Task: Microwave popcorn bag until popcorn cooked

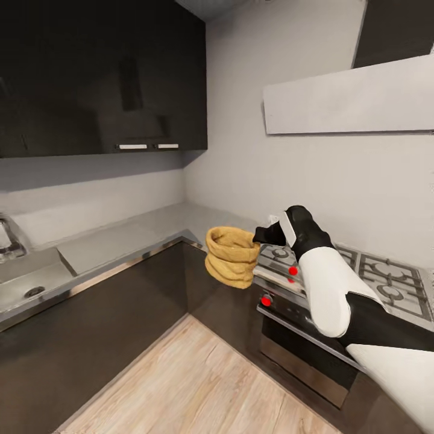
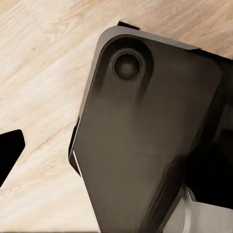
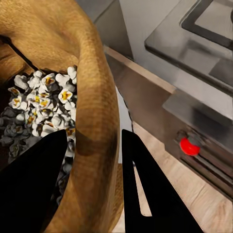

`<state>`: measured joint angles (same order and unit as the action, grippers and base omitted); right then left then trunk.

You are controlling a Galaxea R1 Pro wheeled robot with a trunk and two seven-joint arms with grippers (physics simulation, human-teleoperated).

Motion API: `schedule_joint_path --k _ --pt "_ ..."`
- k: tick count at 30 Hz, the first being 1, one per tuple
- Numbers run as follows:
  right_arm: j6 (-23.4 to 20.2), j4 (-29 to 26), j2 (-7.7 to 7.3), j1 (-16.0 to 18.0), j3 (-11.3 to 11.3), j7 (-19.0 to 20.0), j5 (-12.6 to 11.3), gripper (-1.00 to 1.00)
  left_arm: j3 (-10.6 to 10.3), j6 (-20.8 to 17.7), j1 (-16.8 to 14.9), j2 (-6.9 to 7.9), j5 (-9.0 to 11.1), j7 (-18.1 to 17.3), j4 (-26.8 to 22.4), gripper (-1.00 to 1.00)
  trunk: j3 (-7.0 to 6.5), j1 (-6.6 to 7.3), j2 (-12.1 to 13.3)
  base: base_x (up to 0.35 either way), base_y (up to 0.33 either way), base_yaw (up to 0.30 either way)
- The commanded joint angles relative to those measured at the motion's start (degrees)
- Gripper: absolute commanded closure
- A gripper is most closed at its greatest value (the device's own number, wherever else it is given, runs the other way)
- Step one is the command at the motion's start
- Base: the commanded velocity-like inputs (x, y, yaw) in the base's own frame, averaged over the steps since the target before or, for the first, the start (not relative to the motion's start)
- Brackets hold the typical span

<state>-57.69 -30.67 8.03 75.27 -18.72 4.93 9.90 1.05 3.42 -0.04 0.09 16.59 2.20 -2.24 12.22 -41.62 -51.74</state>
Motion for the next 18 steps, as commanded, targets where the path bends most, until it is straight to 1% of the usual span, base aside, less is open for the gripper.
schedule_joint_path --k 1,12,15,18 --pt "-0.2 0.0 0.06 0.1 -0.4 0.5 0.5 1.0 0.1 0.1 0.0 -0.01 0.2 0.1 0.0 -1.0 0.08 0.02 -0.1 -0.308 0.087 0.0" --pt "-0.1 0.8 -0.01 0.1 -0.5 0.2 0.1 1.0 0.0 0.1 0.0 -0.01 0.2 0.1 0.0 -1.0 0.08 0.02 -0.1 -0.308 0.087 0.0" --pt "0.3 4.1 -0.1 0.1 -0.5 0.0 0.3 1.0 0.0 0.1 0.0 -0.01 0.1 0.1 0.0 -1.0 0.08 0.02 -0.1 -0.308 0.087 0.0" --pt "3.3 6.3 -0.12 0.1 -0.5 0.1 0.3 1.0 0.0 0.1 0.0 -0.01 0.2 0.1 0.0 -1.0 0.08 0.02 -0.1 -0.308 0.087 0.0"
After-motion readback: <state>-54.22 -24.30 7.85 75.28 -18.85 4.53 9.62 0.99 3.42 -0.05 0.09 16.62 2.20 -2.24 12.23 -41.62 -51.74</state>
